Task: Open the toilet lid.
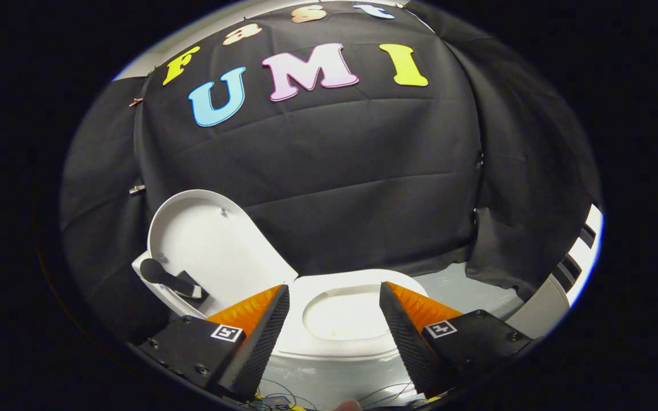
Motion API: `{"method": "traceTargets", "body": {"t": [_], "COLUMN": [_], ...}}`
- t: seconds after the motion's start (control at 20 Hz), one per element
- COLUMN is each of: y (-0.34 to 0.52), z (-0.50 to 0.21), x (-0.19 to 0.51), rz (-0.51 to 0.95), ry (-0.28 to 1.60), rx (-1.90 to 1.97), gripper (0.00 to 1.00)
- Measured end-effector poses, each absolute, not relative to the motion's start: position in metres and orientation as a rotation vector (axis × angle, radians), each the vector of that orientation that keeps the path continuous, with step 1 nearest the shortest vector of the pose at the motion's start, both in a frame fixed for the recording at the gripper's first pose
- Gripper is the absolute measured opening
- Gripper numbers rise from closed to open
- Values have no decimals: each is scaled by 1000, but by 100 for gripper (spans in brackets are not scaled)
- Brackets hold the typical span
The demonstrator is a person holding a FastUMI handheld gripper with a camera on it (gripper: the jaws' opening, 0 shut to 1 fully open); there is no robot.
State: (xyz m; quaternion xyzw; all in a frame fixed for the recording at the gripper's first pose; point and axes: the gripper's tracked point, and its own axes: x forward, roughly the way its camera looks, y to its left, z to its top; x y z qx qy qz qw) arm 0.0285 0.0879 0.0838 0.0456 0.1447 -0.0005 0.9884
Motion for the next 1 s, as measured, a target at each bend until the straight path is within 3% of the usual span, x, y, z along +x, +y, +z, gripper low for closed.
{"method": "traceTargets", "body": {"t": [0.45, 1.0], "y": [42, 50], "z": [60, 44], "x": [28, 24], "rz": [-33, -2], "ry": [269, 223], "rx": [131, 79], "gripper": [100, 99]}}
